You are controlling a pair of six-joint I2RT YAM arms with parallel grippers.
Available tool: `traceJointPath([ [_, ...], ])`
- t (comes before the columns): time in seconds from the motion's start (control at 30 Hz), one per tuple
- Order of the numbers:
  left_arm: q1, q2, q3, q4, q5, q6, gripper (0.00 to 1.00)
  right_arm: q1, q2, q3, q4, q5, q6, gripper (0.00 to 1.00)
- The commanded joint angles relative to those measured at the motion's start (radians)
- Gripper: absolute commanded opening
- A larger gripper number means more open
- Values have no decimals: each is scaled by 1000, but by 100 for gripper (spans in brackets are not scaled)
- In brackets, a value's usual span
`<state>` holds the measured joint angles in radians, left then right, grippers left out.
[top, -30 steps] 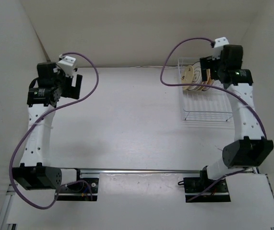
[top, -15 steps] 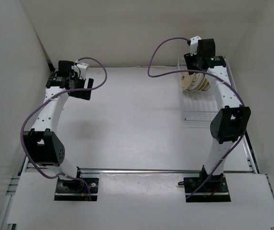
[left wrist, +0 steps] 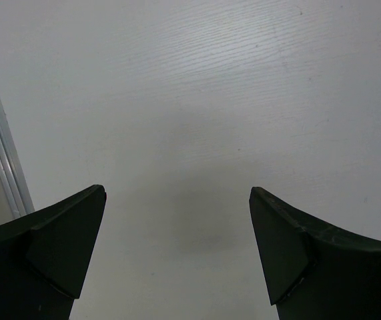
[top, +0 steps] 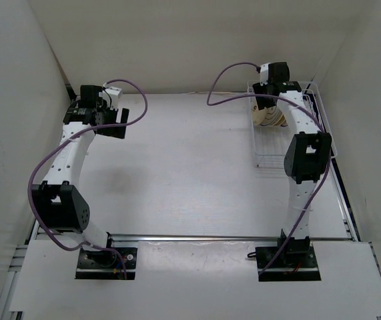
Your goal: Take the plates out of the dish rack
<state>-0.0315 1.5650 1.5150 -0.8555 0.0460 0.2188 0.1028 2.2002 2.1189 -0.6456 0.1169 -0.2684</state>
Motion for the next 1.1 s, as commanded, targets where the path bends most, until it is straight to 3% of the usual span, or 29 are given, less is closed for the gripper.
traceJointPath([
  [0.0, 2, -52, -4, 15, -15, -15, 100, -11, 4, 67, 49, -19, 18, 58],
  [0.23, 2, -52, -15, 15, -35, -15, 100, -20, 45, 76, 58, -19, 18, 58],
  [0.43, 2, -52, -24, 15, -35, -15, 100, -20, 85, 95, 58, -19, 18, 48],
  [0.63, 2, -52, -24, 15, -46, -15, 100, -20, 104, 113, 58, -19, 18, 48],
  [0.73, 2, -52, -24, 15, -46, -15, 100, -20, 115, 113, 58, -19, 18, 35],
  [0.87, 2, -52, -24, 15, -55, -15, 100, -20, 115, 113, 58, -4, 9, 2],
  [1.07, 2, -52, -24, 15, -55, -6, 100, -20, 64, 113, 58, 49, 9, 0],
])
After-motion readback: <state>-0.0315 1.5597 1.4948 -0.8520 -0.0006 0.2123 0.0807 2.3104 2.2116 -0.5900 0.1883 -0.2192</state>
